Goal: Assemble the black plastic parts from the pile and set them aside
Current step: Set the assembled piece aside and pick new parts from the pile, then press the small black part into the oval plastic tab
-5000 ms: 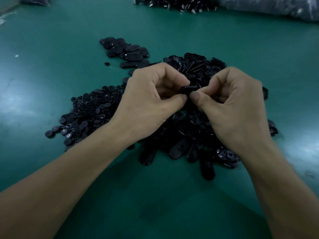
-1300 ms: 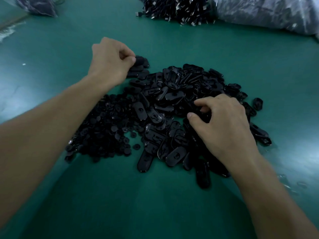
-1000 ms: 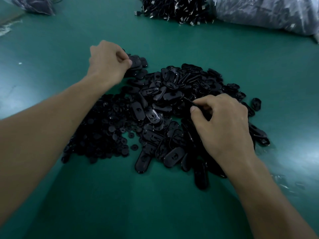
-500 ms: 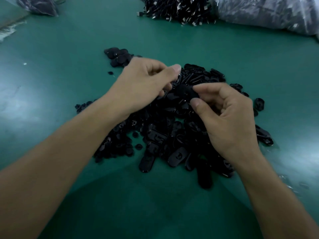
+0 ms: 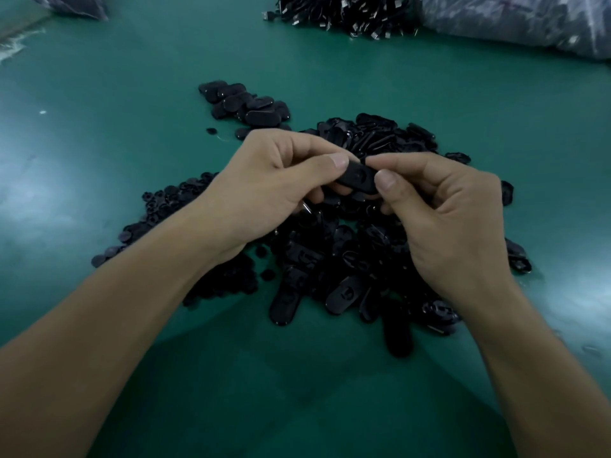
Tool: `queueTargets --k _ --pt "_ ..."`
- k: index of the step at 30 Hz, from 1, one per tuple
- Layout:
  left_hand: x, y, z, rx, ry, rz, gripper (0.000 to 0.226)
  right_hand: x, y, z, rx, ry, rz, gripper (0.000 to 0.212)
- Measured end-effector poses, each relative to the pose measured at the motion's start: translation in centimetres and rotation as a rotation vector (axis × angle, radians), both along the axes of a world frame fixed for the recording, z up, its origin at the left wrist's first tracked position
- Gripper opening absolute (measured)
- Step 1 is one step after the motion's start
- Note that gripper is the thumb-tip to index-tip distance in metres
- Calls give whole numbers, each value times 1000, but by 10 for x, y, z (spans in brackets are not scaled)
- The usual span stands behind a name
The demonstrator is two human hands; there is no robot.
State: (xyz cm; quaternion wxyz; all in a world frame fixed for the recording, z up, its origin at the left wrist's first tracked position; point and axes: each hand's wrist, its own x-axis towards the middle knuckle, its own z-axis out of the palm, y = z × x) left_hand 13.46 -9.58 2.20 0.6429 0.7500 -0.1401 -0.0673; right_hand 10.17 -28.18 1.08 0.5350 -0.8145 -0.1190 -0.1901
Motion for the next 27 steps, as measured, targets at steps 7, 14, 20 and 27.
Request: queueTargets --k 7,14,20,27 --pt "2 -1 -3 15 14 43 18 -2 2 0 16 -22 -16 22" --pt "2 0 -2 22 -2 70 13 -1 2 -2 1 -27 -32 21" --pt "1 3 0 99 -80 -8 13 -3 6 -5 -58 -61 -77 21" --pt "15 10 -7 -163 41 296 12 -6 16 2 -530 -52 -20 17"
